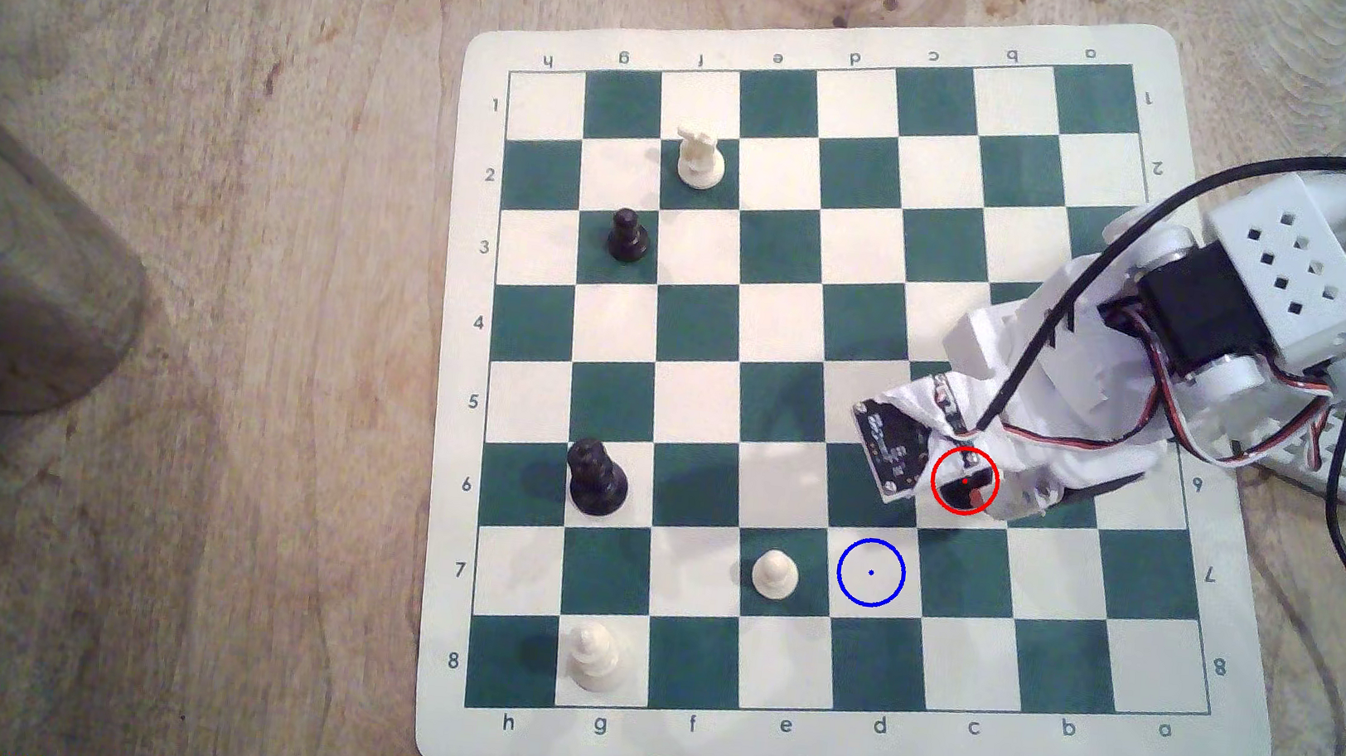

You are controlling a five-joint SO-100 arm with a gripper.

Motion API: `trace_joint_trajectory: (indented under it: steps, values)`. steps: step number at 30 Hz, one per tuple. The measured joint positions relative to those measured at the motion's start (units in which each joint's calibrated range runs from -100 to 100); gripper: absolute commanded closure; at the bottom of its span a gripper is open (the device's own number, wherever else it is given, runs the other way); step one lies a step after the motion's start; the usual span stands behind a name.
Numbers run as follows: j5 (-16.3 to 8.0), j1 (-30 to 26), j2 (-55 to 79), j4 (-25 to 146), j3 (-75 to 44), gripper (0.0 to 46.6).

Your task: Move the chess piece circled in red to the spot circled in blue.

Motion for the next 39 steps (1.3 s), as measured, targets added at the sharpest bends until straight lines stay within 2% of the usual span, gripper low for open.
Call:
trace_joint_trajectory:
  steps: [12, 22, 30, 32, 39]
  values:
    - [-0.2, 0.0, -1.9, 5.7, -1.4, 46.4]
    - [-1.3, -1.0, -2.1, 13.4, -14.2, 46.4]
    - [-3.7, -2.9, 8.8, 5.3, -21.1, 46.4]
    - [-4.0, -3.1, 15.2, 3.8, -24.5, 46.4]
    - [-4.6, -4.7, 24.7, 2.6, -30.6, 46.4]
